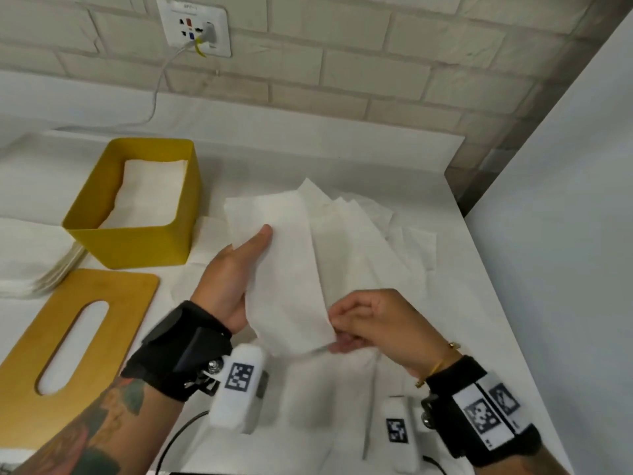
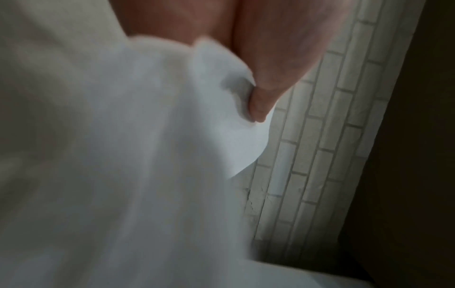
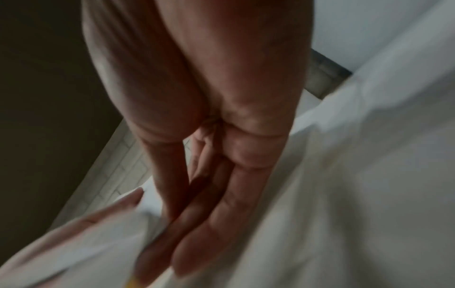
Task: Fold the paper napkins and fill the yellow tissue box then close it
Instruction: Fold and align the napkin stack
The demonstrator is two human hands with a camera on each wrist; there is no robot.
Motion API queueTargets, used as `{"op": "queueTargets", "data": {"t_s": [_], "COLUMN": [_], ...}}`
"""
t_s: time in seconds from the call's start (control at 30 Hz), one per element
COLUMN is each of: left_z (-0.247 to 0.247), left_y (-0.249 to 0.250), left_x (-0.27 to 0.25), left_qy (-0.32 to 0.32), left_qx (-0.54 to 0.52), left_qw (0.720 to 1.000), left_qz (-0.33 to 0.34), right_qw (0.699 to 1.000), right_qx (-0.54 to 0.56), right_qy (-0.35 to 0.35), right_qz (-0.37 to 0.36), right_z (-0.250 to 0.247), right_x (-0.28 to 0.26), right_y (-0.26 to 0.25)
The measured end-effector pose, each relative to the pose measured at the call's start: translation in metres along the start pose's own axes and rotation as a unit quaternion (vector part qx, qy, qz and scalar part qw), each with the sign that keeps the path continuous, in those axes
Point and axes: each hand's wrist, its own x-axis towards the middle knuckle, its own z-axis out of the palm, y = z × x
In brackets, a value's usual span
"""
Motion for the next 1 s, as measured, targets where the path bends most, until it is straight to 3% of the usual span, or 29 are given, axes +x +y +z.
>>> {"op": "queueTargets", "data": {"t_s": [0.07, 0.17, 0.23, 0.3, 0.5, 0.6, 0.67, 0.7, 0.83, 0.9, 1.0], "left_z": [-0.012, -0.020, -0.018, -0.014, -0.016, -0.018, -0.020, -0.021, -0.020, -0.017, -0.013], "left_y": [0.006, 0.006, 0.001, -0.004, -0.007, -0.004, -0.002, -0.001, 0.005, 0.009, 0.011], "left_x": [0.003, 0.004, 0.002, 0.000, 0.000, -0.004, -0.005, -0.005, -0.001, 0.001, 0.007], "left_qy": [0.014, 0.015, 0.006, -0.005, -0.001, 0.003, 0.012, 0.017, 0.024, 0.020, 0.003], "left_qx": [-0.017, -0.017, -0.005, 0.007, 0.007, -0.001, -0.012, -0.019, -0.026, -0.027, -0.032], "left_qw": [1.000, 1.000, 1.000, 0.999, 0.999, 0.999, 1.000, 1.000, 0.999, 0.999, 0.999], "left_qz": [0.000, -0.012, -0.031, -0.049, -0.054, -0.034, -0.021, -0.015, -0.001, 0.004, -0.002], "right_qw": [0.997, 0.976, 0.939, 0.893, 0.740, 0.712, 0.732, 0.757, 0.894, 0.943, 0.952], "right_qx": [-0.075, -0.198, -0.308, -0.420, -0.664, -0.696, -0.675, -0.647, -0.405, -0.232, -0.013], "right_qy": [-0.019, 0.055, 0.077, 0.037, -0.050, -0.055, -0.051, -0.045, -0.003, -0.012, -0.061], "right_qz": [0.008, -0.068, -0.133, -0.155, -0.091, -0.075, -0.076, -0.084, -0.193, -0.240, -0.300], "right_z": [-0.015, -0.035, -0.042, -0.042, -0.025, -0.028, -0.035, -0.040, -0.053, -0.054, -0.052], "right_x": [-0.007, -0.004, 0.004, 0.016, 0.044, 0.046, 0.043, 0.039, 0.018, 0.008, -0.001], "right_y": [-0.001, -0.014, -0.028, -0.040, -0.060, -0.064, -0.066, -0.069, -0.086, -0.096, -0.105]}}
